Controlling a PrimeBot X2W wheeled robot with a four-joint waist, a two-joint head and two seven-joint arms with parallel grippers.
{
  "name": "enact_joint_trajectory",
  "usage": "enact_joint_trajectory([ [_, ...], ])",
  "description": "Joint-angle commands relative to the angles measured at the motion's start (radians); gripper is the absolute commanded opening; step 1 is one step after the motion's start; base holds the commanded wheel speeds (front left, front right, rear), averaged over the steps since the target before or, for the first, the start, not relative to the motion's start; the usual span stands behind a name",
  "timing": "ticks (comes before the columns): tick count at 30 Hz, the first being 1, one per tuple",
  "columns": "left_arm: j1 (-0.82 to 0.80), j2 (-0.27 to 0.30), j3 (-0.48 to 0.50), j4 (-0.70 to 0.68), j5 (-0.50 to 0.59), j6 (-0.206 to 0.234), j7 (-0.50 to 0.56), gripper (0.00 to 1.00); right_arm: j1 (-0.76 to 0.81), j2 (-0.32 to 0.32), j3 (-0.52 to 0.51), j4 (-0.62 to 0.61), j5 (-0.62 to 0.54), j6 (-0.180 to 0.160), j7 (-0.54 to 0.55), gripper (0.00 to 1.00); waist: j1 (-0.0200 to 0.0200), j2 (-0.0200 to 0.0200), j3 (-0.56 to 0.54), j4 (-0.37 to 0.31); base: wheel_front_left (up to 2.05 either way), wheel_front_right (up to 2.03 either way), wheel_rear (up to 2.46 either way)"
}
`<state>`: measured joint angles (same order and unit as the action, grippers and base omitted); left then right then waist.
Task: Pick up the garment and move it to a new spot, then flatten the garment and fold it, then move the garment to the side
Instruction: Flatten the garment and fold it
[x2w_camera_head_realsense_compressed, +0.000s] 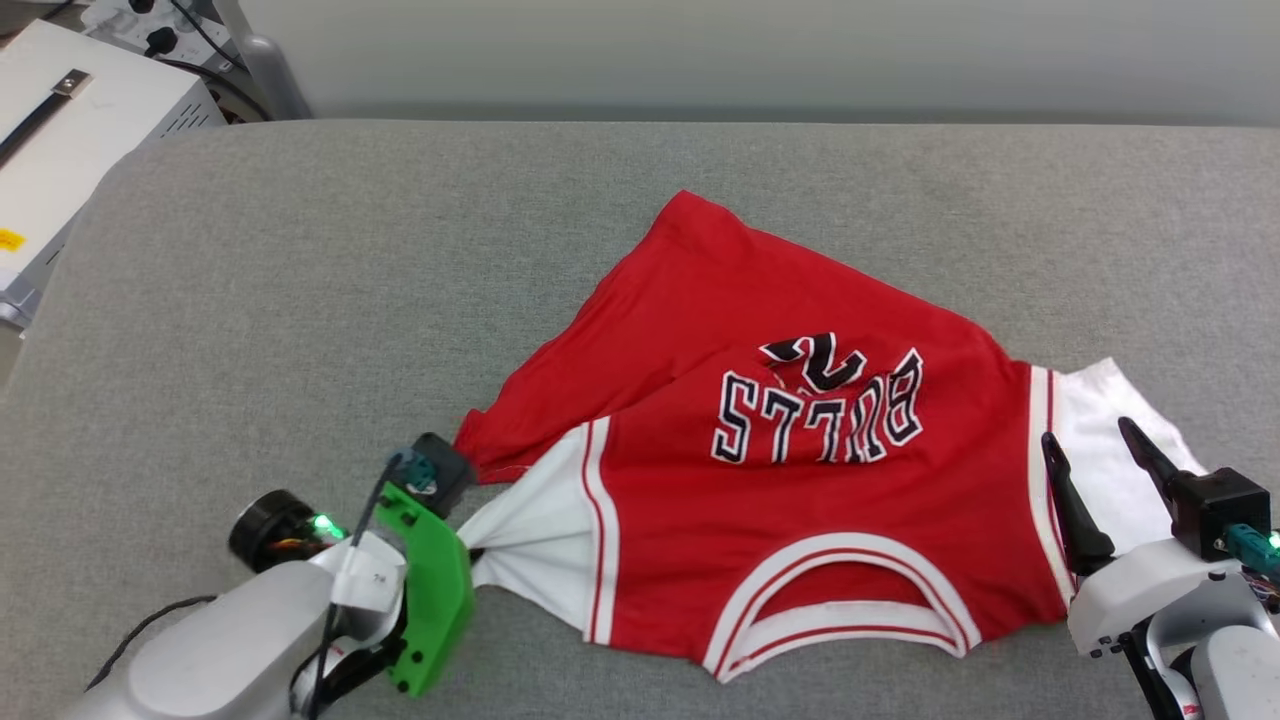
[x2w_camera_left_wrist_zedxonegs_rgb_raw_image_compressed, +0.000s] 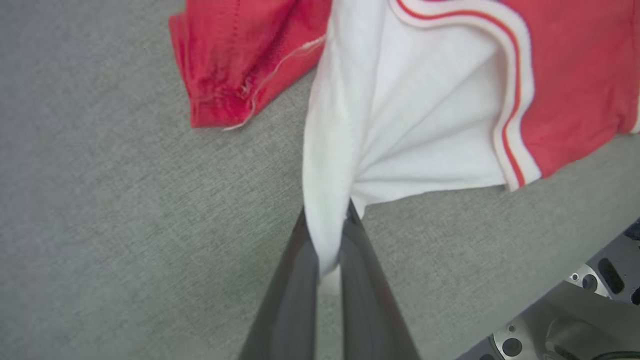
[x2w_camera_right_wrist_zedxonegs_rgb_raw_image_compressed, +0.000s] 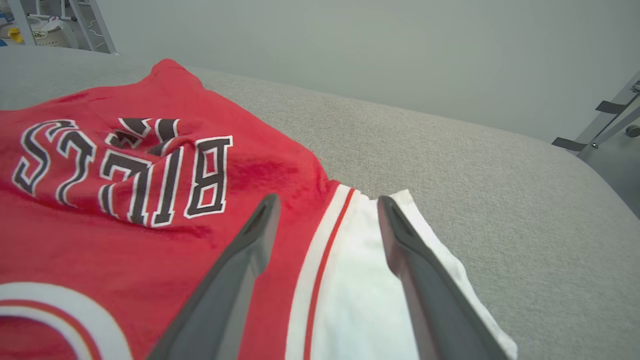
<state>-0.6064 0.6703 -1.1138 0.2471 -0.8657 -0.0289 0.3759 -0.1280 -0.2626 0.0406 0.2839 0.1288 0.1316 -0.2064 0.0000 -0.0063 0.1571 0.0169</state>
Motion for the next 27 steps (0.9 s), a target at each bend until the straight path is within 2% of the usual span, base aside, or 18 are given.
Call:
enact_joint_trajectory([
  [1, 0.029, 0.025, 0.017, 0.009, -0.024, 0.016, -0.014, 0.0, 0.015, -0.006, -0.002, 0.001, -0.001, -0.001, 0.006, 1.0, 0.0, 0.0063, -0.006, 0.004, 0.0, 0.0, 0.0],
  [6, 0.091, 0.081, 0.043, 0.056, -0.071, 0.042, -0.039, 0.0, 0.026, -0.014, -0.006, -0.001, -0.003, -0.001, 0.019, 1.0, 0.0, 0.0063, -0.01, 0.001, 0.0, 0.0, 0.0],
  [11, 0.132, 0.078, 0.049, 0.094, -0.094, 0.048, -0.071, 0.0, 0.042, -0.019, -0.014, 0.0, -0.001, -0.001, 0.03, 1.0, 0.0, 0.0063, -0.019, 0.006, 0.0, 0.0, 0.0],
  [12, 0.137, 0.072, 0.055, 0.1, -0.093, 0.055, -0.094, 1.0, 0.044, -0.018, -0.015, 0.0, -0.001, -0.001, 0.033, 1.0, 0.0, 0.0063, -0.024, 0.008, 0.0, 0.0, 0.0],
  [15, 0.155, 0.056, 0.071, 0.109, -0.088, 0.069, -0.165, 1.0, 0.047, -0.021, -0.015, -0.005, 0.002, -0.001, 0.032, 1.0, 0.0, 0.0063, -0.047, 0.015, 0.0, 0.0, 0.0],
  [17, 0.159, 0.055, 0.074, 0.104, -0.053, 0.095, -0.225, 1.0, 0.048, -0.027, -0.018, -0.015, 0.004, -0.001, 0.031, 1.0, 0.0, 0.0063, -0.064, 0.02, 0.0, 0.0, 0.0],
  [21, 0.191, 0.051, 0.096, 0.066, -0.014, 0.171, -0.34, 1.0, 0.033, -0.05, -0.033, -0.048, 0.016, -0.001, 0.029, 1.0, 0.0, 0.0063, -0.09, 0.035, 0.0, 0.0, 0.0],
  [27, 0.247, 0.043, 0.143, -0.038, 0.029, 0.308, -0.496, 1.0, -0.038, -0.108, -0.049, -0.129, 0.038, -0.001, 0.053, 1.0, 0.0, 0.0063, -0.099, 0.067, 0.0, 0.0, 0.0],
])
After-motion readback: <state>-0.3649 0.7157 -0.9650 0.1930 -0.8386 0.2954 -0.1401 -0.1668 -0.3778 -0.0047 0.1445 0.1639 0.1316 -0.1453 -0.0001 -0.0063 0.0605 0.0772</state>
